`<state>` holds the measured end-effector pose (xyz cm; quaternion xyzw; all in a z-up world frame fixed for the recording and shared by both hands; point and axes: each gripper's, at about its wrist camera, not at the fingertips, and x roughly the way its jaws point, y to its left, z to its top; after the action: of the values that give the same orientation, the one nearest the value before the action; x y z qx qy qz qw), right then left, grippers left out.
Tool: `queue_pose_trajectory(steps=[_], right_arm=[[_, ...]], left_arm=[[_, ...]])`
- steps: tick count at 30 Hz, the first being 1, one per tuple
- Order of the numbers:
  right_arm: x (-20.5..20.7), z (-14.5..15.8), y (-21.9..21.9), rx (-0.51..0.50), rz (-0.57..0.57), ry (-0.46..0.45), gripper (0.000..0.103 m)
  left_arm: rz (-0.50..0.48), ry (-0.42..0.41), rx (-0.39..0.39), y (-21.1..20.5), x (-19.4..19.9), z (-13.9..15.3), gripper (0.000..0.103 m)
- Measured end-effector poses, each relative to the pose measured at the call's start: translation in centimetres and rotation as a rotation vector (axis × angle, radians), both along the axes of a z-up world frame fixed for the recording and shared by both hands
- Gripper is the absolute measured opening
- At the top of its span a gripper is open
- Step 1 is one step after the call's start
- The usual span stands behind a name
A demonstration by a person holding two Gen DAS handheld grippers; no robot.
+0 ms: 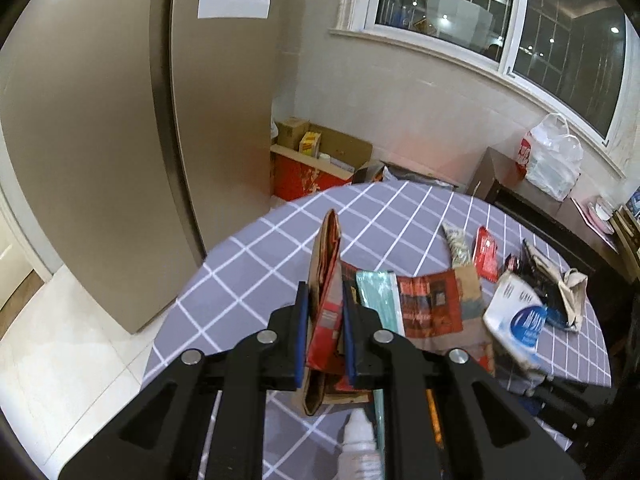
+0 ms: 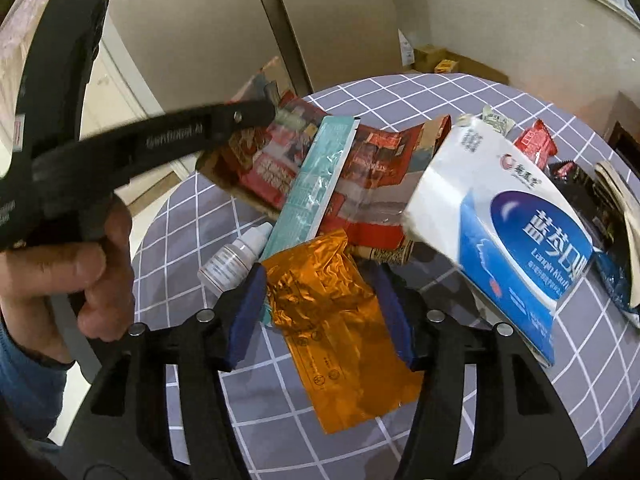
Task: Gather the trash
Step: 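Grasp the orange foil packet with the right tool and lift it while the left tool holds the paper bag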
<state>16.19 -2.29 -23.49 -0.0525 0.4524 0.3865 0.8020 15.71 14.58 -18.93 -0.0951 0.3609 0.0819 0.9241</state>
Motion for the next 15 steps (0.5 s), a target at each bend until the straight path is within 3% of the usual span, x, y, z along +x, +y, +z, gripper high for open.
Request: queue_pose_trajectory(steps=[9,15], right_arm=[[0.2,-0.4,0.4,-0.002,0.015,0.013,0.063],[-0.1,-0.5,0.9,0.006,0.004,-0.015,0.059]], left_arm=[[0.044,-0.05,-0.032,1.1,1.9,1.7,0.014],[0.051,-0.084,-0.048,1.5,1.9,3.1,0.014]])
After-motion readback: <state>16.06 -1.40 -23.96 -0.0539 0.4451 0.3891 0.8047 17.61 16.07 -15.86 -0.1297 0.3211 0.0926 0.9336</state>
